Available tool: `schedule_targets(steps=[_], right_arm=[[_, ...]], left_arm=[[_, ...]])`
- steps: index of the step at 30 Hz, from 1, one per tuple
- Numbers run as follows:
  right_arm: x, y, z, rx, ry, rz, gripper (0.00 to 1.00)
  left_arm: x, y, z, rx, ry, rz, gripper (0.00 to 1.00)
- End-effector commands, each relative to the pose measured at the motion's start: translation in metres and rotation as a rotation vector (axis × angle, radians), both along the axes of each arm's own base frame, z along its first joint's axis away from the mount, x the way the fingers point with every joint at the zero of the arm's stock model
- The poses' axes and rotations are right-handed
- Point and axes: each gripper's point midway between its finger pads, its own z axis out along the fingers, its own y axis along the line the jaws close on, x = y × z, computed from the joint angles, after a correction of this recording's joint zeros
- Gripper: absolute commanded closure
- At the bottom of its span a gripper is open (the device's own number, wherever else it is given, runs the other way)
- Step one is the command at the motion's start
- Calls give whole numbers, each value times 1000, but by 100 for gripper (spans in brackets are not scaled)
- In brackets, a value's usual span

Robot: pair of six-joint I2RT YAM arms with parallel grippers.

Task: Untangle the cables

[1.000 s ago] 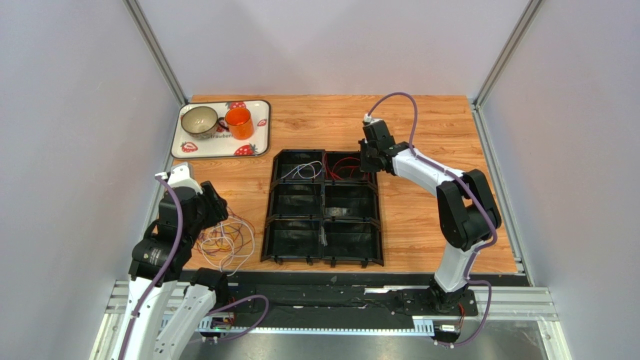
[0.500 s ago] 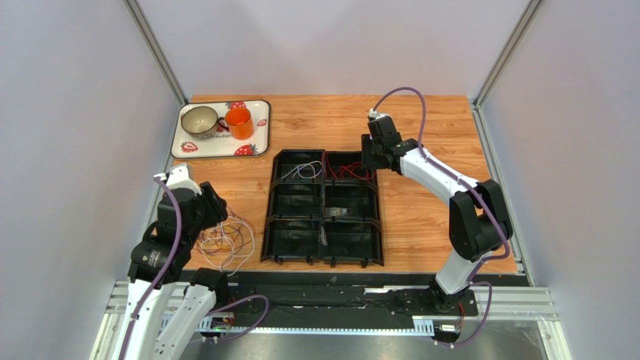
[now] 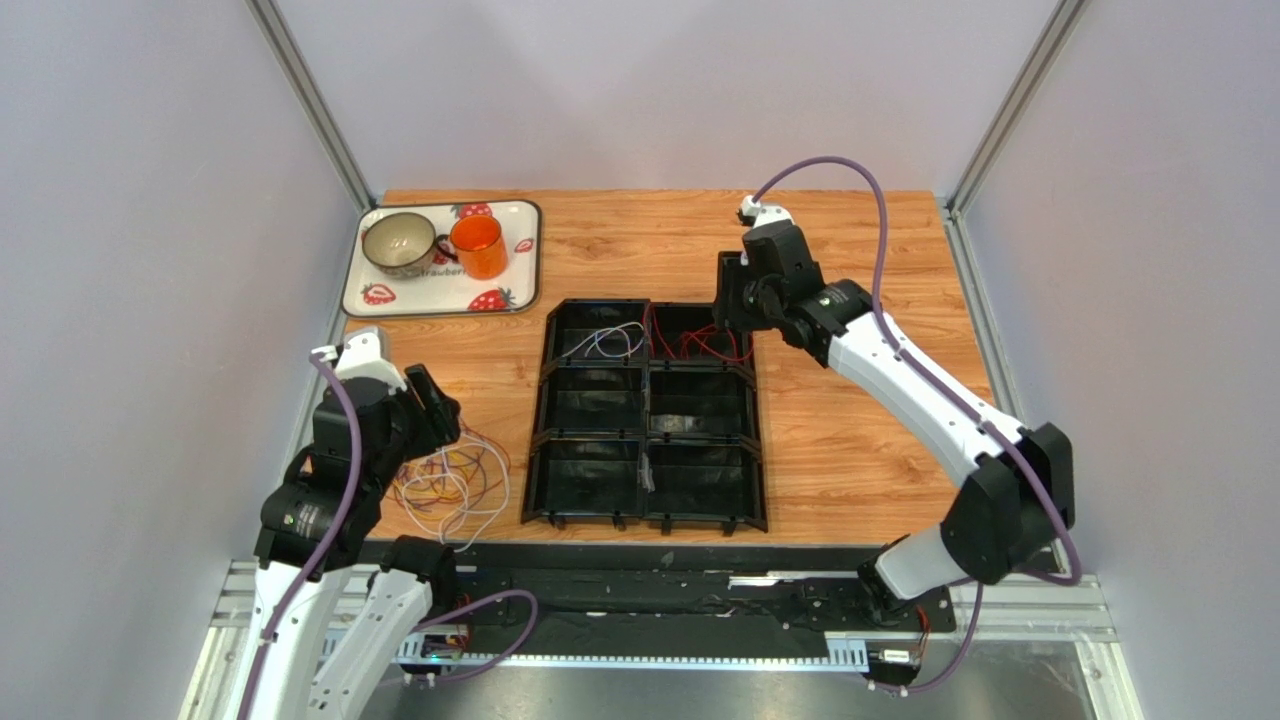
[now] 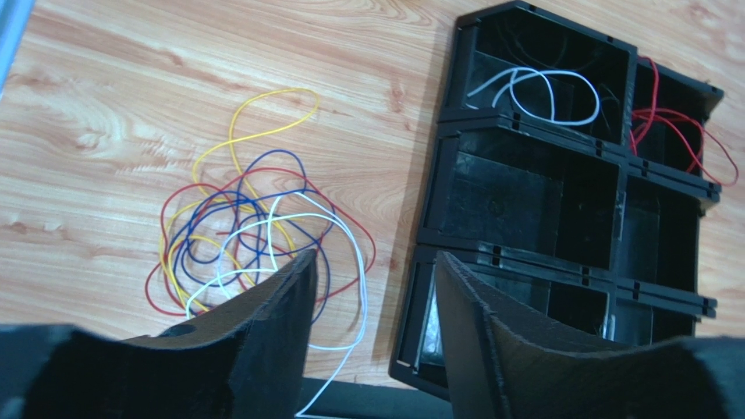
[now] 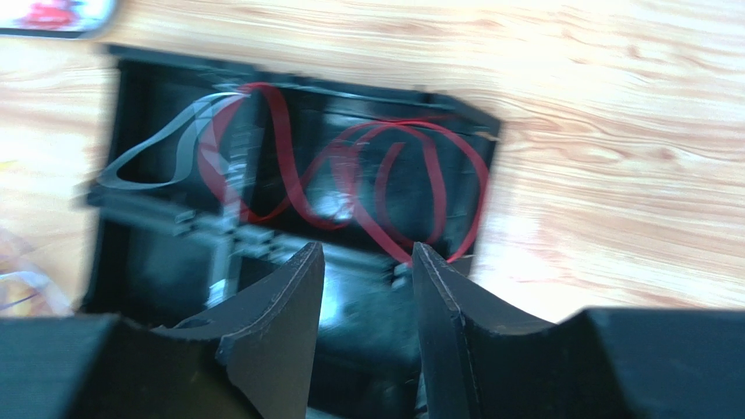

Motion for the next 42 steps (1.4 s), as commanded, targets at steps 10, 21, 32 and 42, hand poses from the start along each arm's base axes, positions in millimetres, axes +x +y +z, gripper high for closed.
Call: schedule_targets(steps=[10, 21, 32, 42], right_arm=[[-84, 78, 63, 220, -90, 261, 48], [-122, 184, 45, 169, -23, 498, 46], [-125, 278, -19, 148, 128, 643, 47], [-113, 329, -40, 185, 173, 714, 46]], left_arm=[[3, -23, 140, -325, -228, 37, 36], [-7, -38, 246, -569, -412, -1, 36], [1, -49, 289, -672, -474, -35, 37], [6, -43, 311, -655, -569, -36, 37]])
